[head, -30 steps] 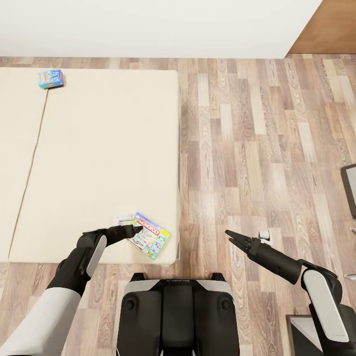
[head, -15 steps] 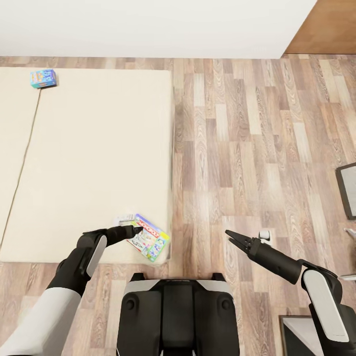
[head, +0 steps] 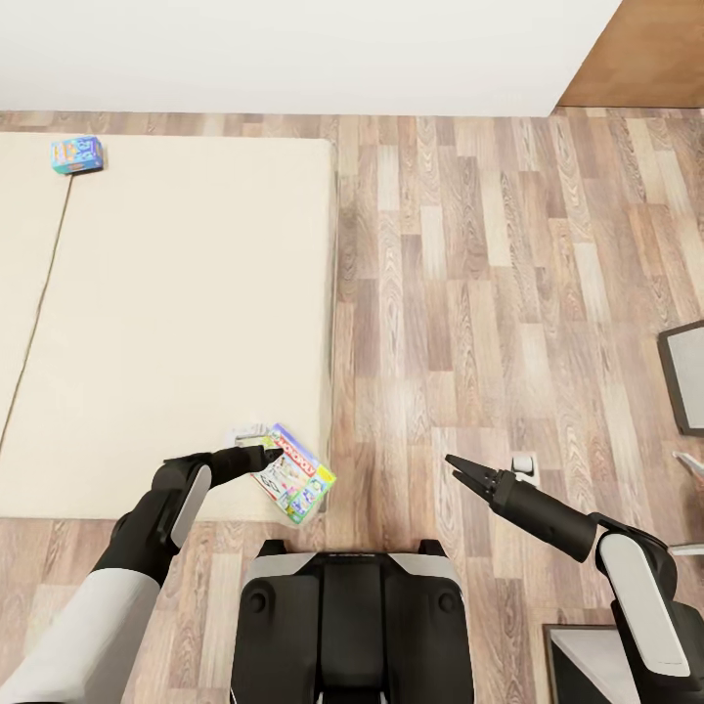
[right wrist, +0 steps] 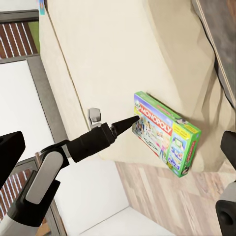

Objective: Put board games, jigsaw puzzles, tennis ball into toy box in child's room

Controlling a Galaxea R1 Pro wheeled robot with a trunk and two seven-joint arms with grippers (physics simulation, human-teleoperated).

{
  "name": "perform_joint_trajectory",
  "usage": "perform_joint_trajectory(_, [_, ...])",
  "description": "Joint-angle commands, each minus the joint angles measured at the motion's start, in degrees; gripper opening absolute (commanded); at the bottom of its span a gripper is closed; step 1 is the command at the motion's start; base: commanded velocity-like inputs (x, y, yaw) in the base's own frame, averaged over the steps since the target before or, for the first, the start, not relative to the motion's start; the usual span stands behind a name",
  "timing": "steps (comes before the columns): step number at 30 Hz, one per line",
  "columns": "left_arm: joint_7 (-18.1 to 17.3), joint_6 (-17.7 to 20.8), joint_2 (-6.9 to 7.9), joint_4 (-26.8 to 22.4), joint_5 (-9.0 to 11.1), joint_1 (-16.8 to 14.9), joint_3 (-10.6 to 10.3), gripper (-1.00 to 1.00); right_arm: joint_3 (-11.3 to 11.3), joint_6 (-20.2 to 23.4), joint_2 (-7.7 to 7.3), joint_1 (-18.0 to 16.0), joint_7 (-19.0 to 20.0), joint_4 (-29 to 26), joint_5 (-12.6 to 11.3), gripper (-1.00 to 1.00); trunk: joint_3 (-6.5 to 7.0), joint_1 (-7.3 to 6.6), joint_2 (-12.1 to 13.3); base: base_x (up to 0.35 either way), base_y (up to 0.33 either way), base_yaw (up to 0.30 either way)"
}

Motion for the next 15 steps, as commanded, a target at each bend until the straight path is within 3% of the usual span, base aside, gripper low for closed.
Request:
perform_joint_trajectory(1, [0.0,0.4,0.01,-0.1,0.3,0.0,0.0,1.00,-0.1,0.3,0.01,0.0,0.4,0.0,0.3,1.00,-0.06,0.03,-0.1,0.000,-0.097,0.000])
perform_joint_trajectory(10, [0.0,0.4,0.01,-0.1,0.3,0.0,0.0,1.00,-0.1,0.3,-0.06,0.0,0.4,0.0,0.3,1.00,-0.06,0.03,-0.1,0.000,-0.178,0.000])
perform_joint_trajectory(15, [0.0,0.4,0.01,-0.1,0.3,0.0,0.0,1.00,-0.1,0.3,0.00,0.0,0.3,0.0,0.3,1.00,-0.06,0.03,-0.1,0.000,-0.065,0.000])
